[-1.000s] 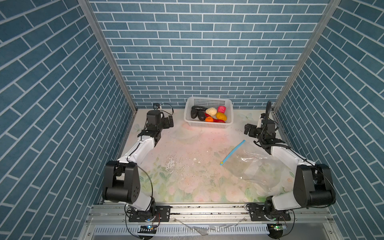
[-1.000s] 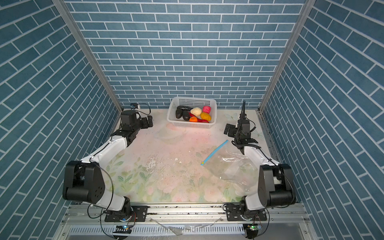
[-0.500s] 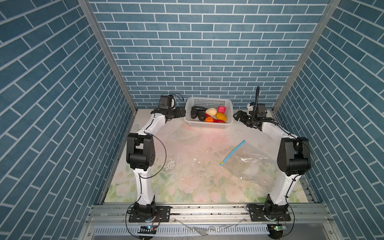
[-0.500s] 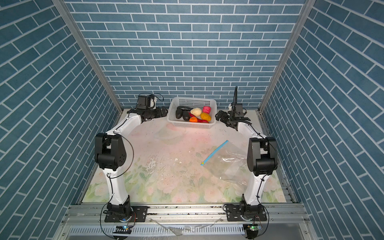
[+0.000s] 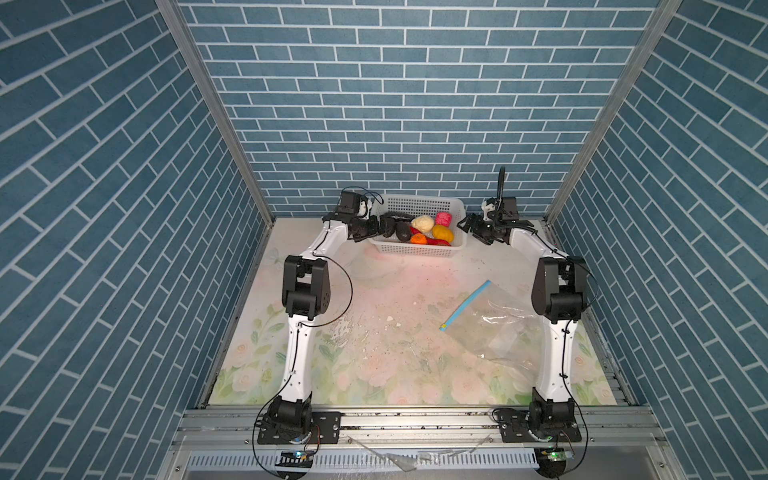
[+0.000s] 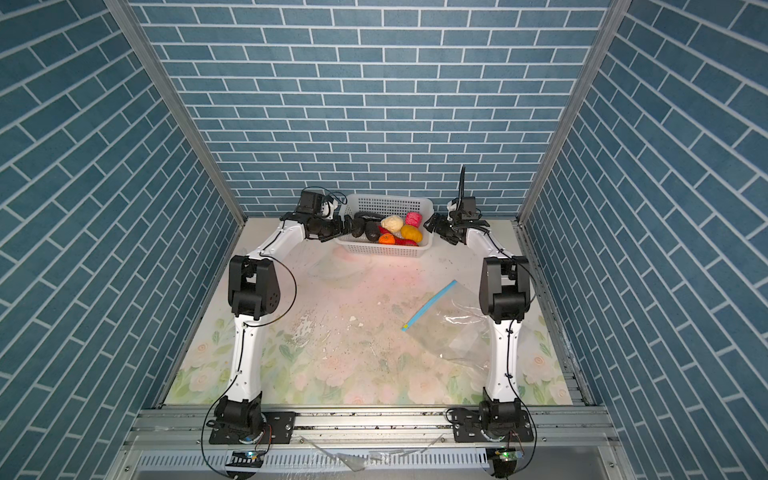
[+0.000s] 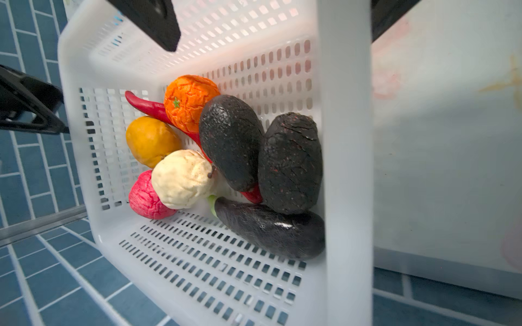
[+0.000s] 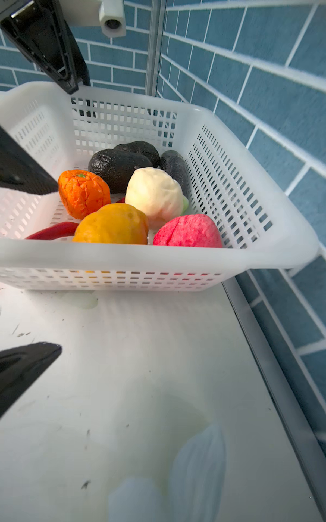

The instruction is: Place the food in the zip-top bag and seal the zipper

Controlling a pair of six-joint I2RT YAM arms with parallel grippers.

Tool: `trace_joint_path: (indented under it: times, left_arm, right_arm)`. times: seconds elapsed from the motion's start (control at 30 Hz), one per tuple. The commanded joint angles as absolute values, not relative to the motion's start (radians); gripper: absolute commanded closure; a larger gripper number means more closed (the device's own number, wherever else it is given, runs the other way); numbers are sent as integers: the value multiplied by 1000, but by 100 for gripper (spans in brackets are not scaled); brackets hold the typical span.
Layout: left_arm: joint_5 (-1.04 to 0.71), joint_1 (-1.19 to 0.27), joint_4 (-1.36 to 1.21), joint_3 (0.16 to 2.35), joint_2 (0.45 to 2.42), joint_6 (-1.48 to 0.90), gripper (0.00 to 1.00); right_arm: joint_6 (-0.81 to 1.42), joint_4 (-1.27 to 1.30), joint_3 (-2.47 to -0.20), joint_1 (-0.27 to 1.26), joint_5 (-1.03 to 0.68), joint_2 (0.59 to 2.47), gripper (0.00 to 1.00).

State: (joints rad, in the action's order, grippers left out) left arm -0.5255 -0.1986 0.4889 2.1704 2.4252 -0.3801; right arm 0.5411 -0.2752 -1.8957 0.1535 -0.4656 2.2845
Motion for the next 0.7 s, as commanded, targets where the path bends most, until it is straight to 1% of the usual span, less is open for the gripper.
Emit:
trace_joint_path:
  times: [0.0,0.23,0.53,0.67]
  left_arm:
    - [-581,-206,492,2194,2410,-401,4]
    - [-592,-218,450,2114,2329,-405,6]
    - [-556,-219,421,1939,2197,-394,7]
    - [-533,-218,386,1810,2110,-392,7]
  right_arm:
    - [513,-318,-1979,183,-532,2305,21]
    - [492,-341,-2014,220,-538,2305,29]
    - [471,-409,-2034,275,-525,2290,34]
    - [462,-419,-1982,309,-511,2250,35]
